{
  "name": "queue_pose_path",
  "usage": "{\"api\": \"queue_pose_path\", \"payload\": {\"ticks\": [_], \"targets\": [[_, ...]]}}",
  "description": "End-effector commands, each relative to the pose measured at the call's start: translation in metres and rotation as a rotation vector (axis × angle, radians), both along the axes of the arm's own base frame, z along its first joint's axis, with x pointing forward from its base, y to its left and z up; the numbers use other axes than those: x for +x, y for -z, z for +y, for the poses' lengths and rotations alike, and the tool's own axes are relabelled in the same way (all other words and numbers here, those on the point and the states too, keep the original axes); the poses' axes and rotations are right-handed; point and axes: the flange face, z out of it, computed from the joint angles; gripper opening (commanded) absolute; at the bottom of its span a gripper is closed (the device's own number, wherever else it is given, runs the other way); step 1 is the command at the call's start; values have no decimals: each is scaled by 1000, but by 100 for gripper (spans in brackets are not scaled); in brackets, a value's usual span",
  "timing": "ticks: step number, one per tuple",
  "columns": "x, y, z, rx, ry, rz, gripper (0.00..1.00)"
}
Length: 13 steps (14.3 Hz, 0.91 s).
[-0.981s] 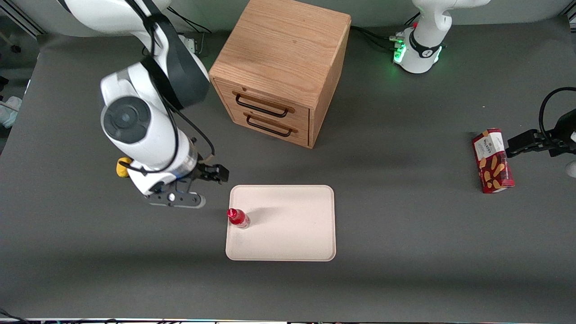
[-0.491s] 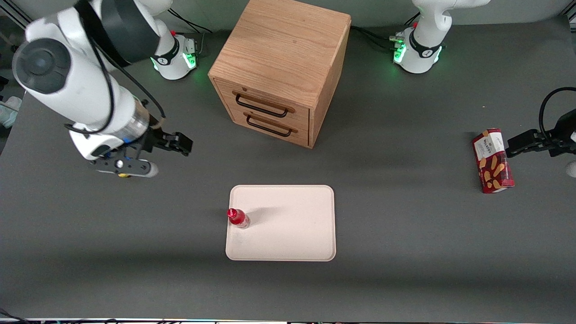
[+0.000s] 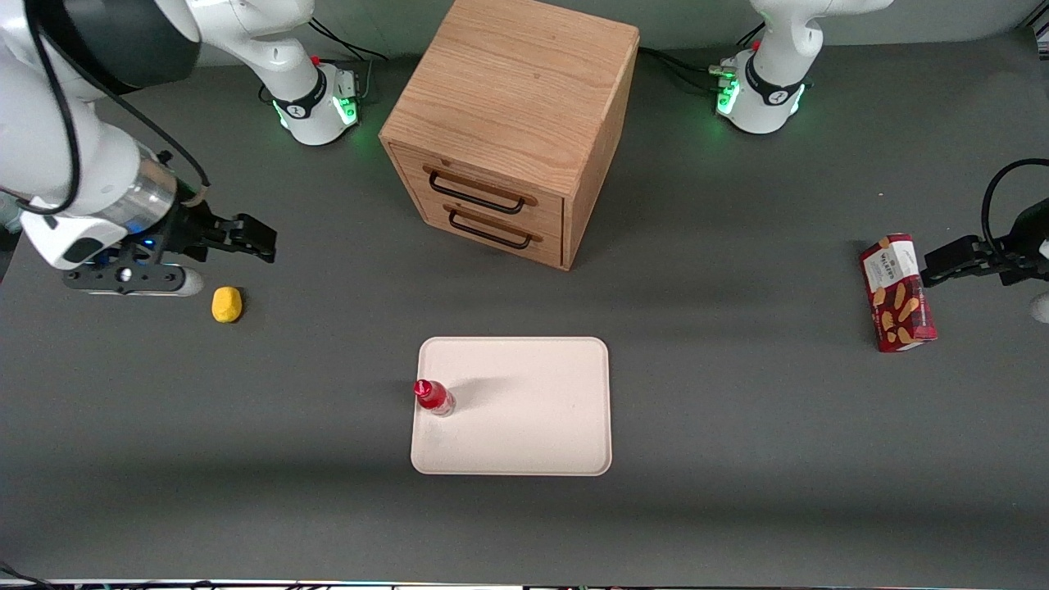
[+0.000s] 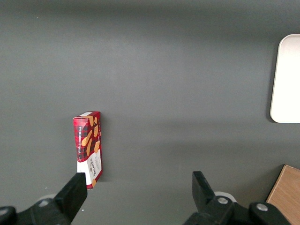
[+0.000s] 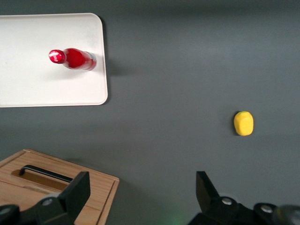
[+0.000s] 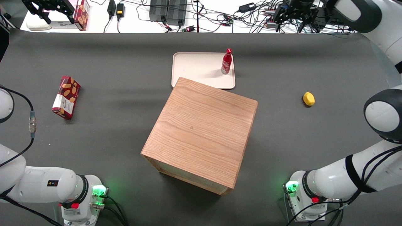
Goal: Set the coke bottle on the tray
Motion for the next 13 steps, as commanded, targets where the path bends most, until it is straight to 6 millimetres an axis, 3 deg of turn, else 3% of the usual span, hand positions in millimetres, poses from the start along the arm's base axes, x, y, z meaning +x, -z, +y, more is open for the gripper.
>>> {"api": "queue_pose_path", "payload": {"ticks": [1,8,13], "targets": [[-6,-2,-25,5,-40,-1,100],[0,-13,-104,9,-99,-23,100],[-4,-20,-111,1,-138,-35,100]]}}
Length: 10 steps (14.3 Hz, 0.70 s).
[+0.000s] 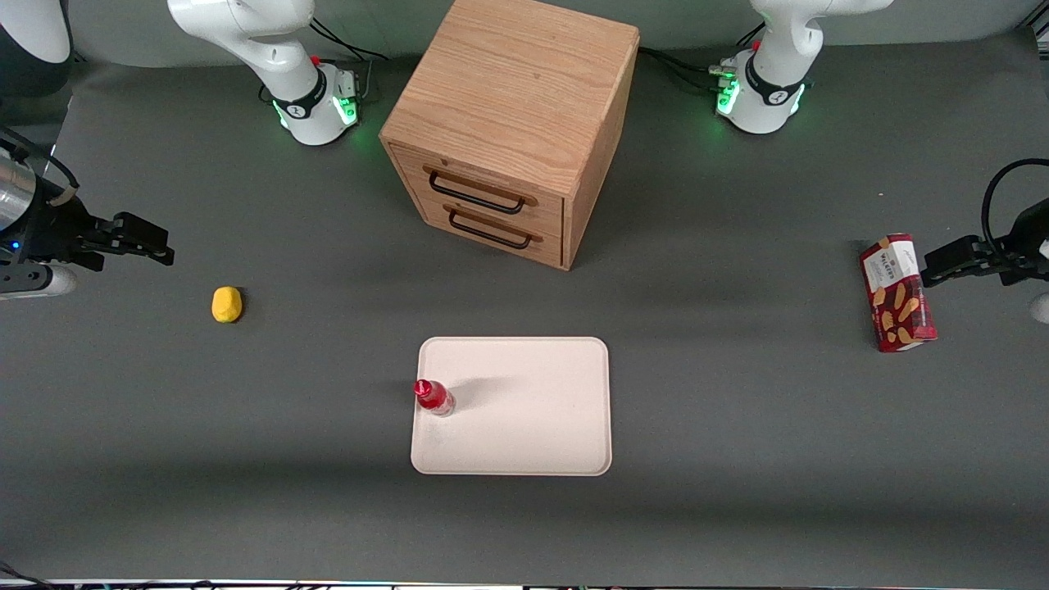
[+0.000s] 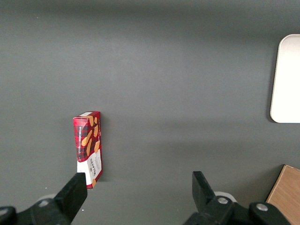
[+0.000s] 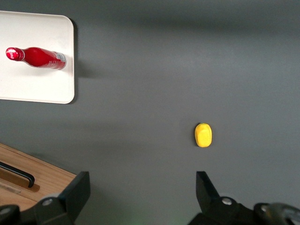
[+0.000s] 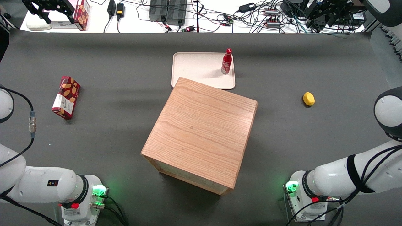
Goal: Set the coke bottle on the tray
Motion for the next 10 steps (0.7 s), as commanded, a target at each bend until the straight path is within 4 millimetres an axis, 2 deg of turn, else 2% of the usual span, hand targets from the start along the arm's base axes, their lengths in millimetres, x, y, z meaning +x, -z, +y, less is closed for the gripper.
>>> {"api": "queue_pose_path", "payload": {"ticks": [1,2,4,10], "targets": [[-8,-6,-7,-4,-36,-10,100],[-7,-6,-18,-4,-18,-13,100],[-5,-5,-21,-4,-12,-19,100],[-5,-6,-22,-6,7,-20,100]]}}
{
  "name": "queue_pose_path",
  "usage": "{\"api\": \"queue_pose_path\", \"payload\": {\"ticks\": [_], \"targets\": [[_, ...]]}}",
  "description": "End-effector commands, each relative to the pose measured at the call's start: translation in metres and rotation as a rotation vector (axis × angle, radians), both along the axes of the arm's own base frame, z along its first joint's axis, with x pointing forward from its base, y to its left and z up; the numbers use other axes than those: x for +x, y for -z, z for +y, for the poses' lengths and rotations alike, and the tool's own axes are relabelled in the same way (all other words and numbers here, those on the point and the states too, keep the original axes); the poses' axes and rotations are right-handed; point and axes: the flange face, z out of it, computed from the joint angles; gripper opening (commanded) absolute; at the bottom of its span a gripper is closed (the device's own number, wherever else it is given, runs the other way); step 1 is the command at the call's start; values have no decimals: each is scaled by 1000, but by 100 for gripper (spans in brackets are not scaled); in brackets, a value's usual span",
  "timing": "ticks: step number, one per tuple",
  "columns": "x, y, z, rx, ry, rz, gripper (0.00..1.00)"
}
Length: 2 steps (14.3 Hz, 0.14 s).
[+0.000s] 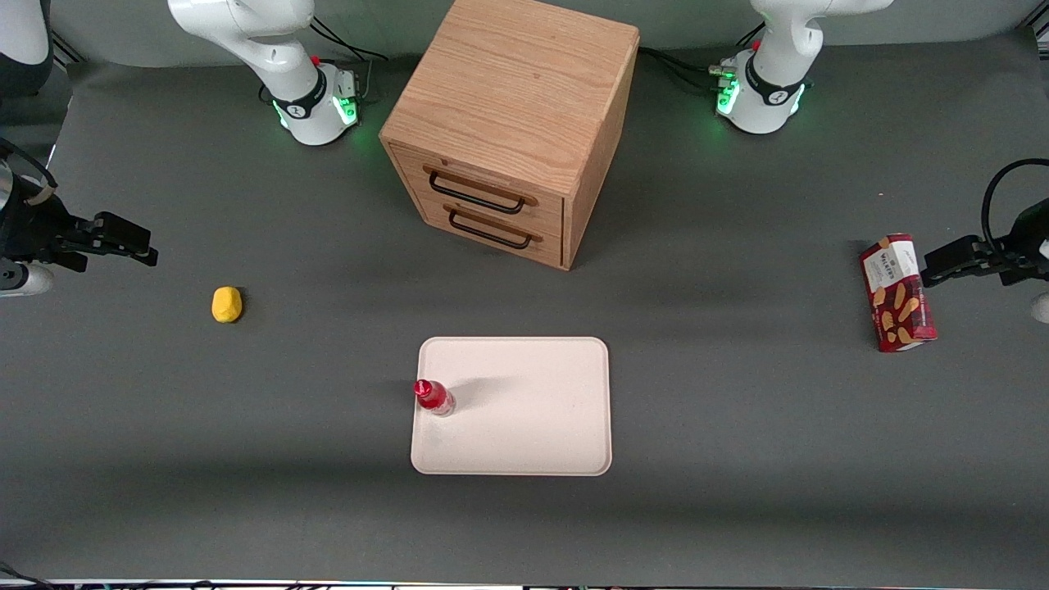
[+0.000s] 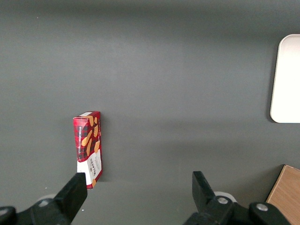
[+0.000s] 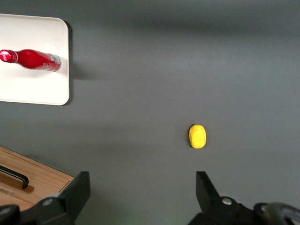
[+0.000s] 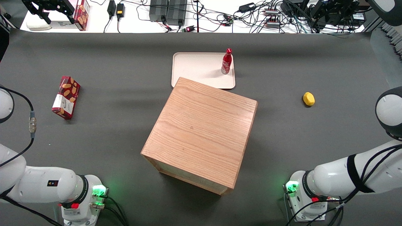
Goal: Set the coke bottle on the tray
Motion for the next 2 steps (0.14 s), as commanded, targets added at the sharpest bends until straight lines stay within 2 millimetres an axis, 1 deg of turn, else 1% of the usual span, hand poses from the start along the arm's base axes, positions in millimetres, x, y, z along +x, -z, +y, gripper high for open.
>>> {"api": "queue_pose_path", "payload": {"ticks": [1,2], "targets": [[-6,-5,-3,-7,-5,-13,100],[-6,-4,-3,-7,-3,-11,100]]}}
